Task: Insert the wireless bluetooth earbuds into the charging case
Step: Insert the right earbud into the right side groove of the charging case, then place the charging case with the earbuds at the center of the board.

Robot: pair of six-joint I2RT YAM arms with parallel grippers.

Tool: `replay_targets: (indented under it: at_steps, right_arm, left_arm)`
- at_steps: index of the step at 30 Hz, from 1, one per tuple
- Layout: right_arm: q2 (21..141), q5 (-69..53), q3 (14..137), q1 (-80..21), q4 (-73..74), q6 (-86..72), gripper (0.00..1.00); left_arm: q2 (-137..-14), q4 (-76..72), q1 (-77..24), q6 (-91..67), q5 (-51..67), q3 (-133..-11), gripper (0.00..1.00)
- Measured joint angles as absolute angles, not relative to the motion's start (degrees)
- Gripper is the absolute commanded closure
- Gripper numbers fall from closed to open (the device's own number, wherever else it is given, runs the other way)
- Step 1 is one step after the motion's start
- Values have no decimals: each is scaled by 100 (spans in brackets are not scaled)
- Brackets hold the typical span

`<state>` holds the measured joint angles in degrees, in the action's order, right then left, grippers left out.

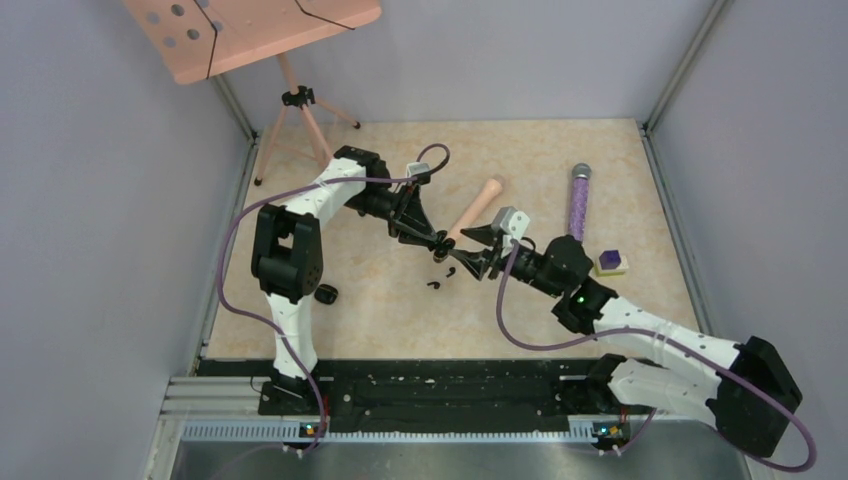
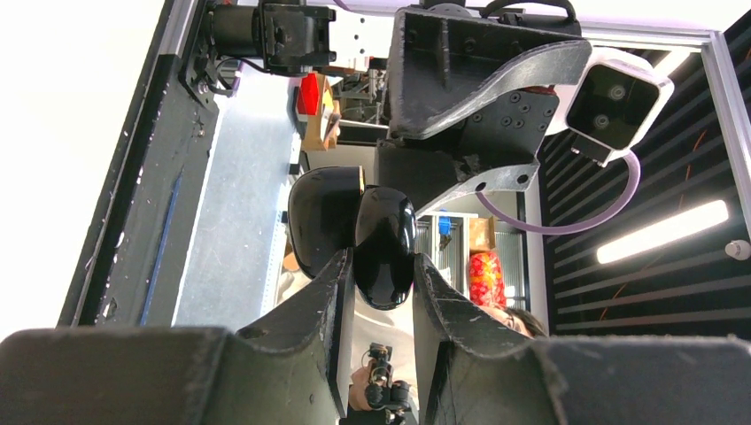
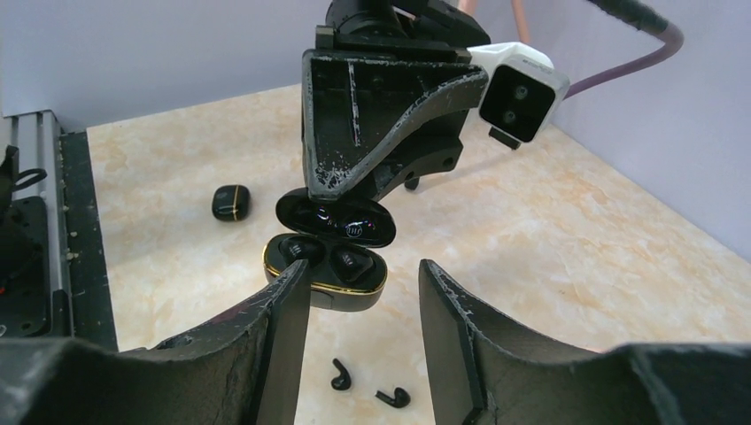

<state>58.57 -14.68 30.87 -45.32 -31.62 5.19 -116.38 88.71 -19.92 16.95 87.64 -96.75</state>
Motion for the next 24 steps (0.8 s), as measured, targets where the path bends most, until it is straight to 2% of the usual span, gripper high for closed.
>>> replay_targets:
  at_steps: [9, 16, 24]
  right_arm:
    - [4984, -1153, 3437, -4128, -2480, -43, 43]
    - [5280, -1024, 3476, -3205, -1645, -1439, 43]
    - [5000, -456, 3076, -3048, -875, -1970, 43]
  left_arm:
    - [-11638, 8877, -1988, 1710, 8764, -9677, 100]
    - [-11679, 8888, -1931, 1979, 8768, -9699, 100]
    - [-12794, 8956, -1789, 2593, 8781, -10250, 100]
